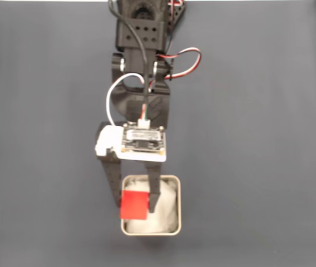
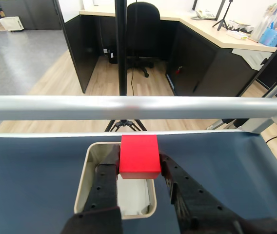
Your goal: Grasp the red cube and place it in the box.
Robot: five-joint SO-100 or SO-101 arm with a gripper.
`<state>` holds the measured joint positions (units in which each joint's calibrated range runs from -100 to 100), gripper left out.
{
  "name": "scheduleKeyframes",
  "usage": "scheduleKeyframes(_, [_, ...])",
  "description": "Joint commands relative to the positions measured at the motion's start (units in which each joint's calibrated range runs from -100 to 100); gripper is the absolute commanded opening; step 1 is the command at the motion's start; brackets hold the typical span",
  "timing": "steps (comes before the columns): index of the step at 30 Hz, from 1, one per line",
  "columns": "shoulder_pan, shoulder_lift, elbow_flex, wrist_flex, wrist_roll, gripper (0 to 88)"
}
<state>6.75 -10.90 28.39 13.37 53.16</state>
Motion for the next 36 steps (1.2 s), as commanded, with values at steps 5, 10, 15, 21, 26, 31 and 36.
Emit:
scheduleKeyframes(5, [-2.49, -5.13, 1.90, 0.00, -0.15, 6.2])
scheduleKeyframes(10, [-3.27, -5.48, 3.09, -0.17, -0.54, 6.2])
scheduleKeyframes(15, [-3.70, -5.48, 4.36, -0.41, -1.22, 6.2])
scheduleKeyframes(21, [-3.77, -5.39, 6.83, -2.38, -1.76, 6.1])
scheduleKeyframes(26, [-3.63, -4.44, 7.10, -3.61, -2.20, 6.0])
scheduleKeyframes(31, [-3.48, -3.83, 7.10, -4.59, -2.25, 5.8])
scheduleKeyframes(36, [-3.41, -3.31, 6.92, -5.09, -2.30, 5.7])
